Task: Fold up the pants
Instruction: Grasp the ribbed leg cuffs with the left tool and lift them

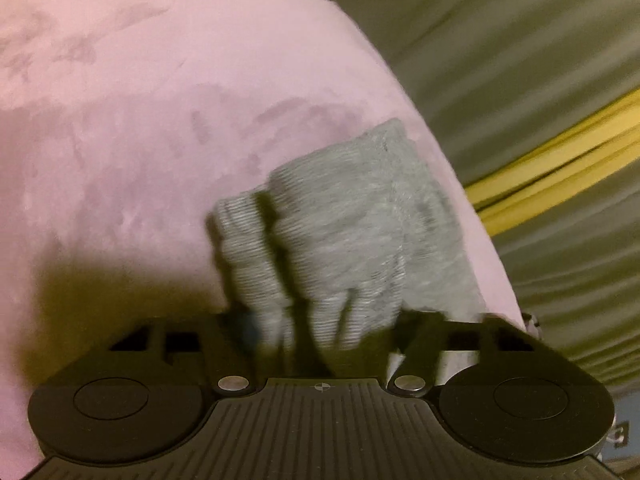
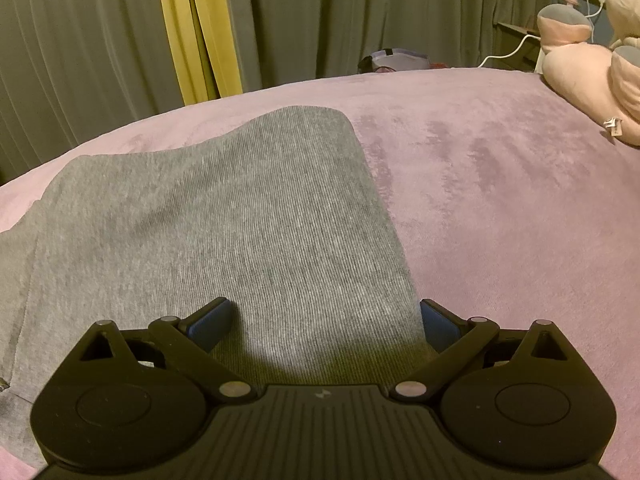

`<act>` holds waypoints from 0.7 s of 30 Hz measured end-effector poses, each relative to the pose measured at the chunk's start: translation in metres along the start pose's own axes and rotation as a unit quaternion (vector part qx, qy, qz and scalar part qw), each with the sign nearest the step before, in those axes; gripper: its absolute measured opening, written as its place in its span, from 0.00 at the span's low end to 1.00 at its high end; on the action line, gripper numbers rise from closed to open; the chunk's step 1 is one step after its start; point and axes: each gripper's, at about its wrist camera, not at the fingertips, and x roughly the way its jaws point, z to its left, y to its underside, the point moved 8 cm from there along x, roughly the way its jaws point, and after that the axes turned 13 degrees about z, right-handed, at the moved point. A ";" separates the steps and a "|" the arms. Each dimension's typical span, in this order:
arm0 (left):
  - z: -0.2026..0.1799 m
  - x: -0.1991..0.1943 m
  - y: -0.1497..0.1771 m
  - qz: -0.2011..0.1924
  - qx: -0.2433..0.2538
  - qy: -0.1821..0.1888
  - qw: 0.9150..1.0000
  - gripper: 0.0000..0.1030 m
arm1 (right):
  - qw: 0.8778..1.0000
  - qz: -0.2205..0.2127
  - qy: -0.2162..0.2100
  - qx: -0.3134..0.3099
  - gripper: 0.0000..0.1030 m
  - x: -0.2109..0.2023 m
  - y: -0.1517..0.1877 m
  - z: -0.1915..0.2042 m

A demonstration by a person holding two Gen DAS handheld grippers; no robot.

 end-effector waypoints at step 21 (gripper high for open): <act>-0.227 -0.086 0.102 -0.076 0.341 0.088 0.933 0.27 | 1.000 -0.013 -0.012 0.026 0.96 -0.006 -0.003 -0.007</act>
